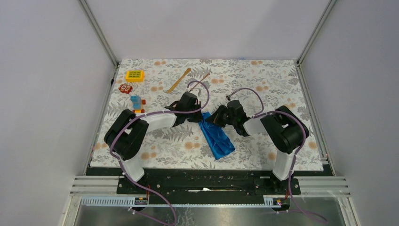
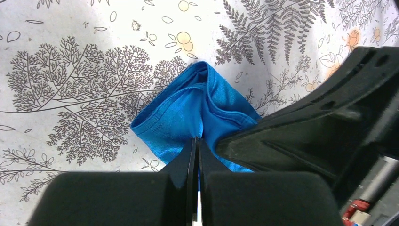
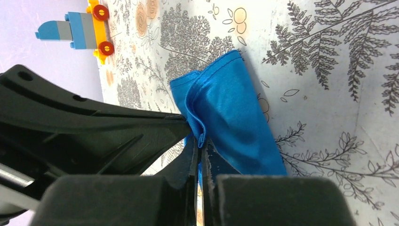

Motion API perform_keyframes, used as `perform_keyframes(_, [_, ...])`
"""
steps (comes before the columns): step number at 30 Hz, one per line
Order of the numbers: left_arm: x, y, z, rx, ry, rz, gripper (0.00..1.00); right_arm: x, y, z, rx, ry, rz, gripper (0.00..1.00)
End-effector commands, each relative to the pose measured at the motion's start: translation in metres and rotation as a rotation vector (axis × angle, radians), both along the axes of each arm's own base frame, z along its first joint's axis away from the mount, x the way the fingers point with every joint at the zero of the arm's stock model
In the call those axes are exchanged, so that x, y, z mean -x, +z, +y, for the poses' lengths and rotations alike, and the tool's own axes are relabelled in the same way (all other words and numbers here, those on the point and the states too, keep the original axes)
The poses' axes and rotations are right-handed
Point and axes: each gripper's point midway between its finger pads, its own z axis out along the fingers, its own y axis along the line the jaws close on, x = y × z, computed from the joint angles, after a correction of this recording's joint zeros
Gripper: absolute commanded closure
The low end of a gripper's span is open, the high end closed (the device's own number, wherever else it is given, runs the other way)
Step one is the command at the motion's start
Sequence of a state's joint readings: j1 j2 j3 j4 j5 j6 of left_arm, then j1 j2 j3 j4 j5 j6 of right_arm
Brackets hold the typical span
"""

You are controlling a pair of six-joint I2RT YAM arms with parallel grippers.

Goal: Fold the napkin into a case and place the utensils inside
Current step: Grasp the top corner of the smaller rectangle folded napkin from the folded napkin.

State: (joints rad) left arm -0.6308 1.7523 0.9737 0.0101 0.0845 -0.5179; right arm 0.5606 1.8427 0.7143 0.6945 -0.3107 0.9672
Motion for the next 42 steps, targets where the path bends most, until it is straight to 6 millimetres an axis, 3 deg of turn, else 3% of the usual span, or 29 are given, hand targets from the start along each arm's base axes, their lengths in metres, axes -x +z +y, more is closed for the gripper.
perform_keyframes(1, [-0.008, 0.035, -0.012, 0.096, -0.020, -0.078, 1.00, -0.004, 0.005, 0.017, -0.055, 0.043, -0.016, 1.00])
perform_keyframes(8, [0.001, 0.052, -0.027, 0.209, -0.084, -0.106, 1.00, -0.005, -0.015, 0.035, -0.037, 0.004, -0.007, 1.00])
perform_keyframes(10, [0.001, 0.044, -0.024, 0.203, -0.056, -0.082, 1.00, -0.007, -0.022, 0.039, -0.020, 0.013, -0.005, 1.00])
perform_keyframes(12, [0.001, 0.033, -0.016, 0.181, -0.009, -0.047, 1.00, -0.008, -0.011, 0.037, -0.049, 0.031, -0.018, 1.00])
perform_keyframes(15, [0.003, 0.020, 0.000, 0.174, 0.046, -0.015, 1.00, -0.001, 0.002, 0.027, -0.032, 0.069, -0.038, 0.83])
perform_keyframes(19, [0.004, 0.018, 0.009, 0.186, 0.072, -0.013, 1.00, 0.007, 0.018, 0.019, -0.064, 0.100, -0.063, 0.68])
perform_keyframes(26, [0.003, 0.024, 0.014, 0.179, 0.073, -0.027, 1.00, 0.006, 0.026, 0.017, -0.058, 0.118, -0.088, 0.59])
perform_keyframes(30, [0.004, 0.024, 0.013, 0.185, 0.067, -0.024, 1.00, -0.003, 0.024, 0.022, -0.046, 0.121, -0.090, 0.63])
perform_keyframes(36, [0.004, 0.032, 0.007, 0.222, 0.044, -0.037, 1.00, -0.007, 0.015, 0.034, -0.066, 0.145, -0.067, 0.86])
perform_keyframes(39, [0.003, 0.046, 0.001, 0.271, 0.024, -0.069, 1.00, -0.003, 0.011, 0.046, -0.077, 0.171, -0.056, 0.95])
perform_keyframes(42, [0.000, 0.061, -0.002, 0.307, 0.019, -0.106, 1.00, 0.005, 0.004, 0.055, -0.076, 0.178, -0.046, 0.96])
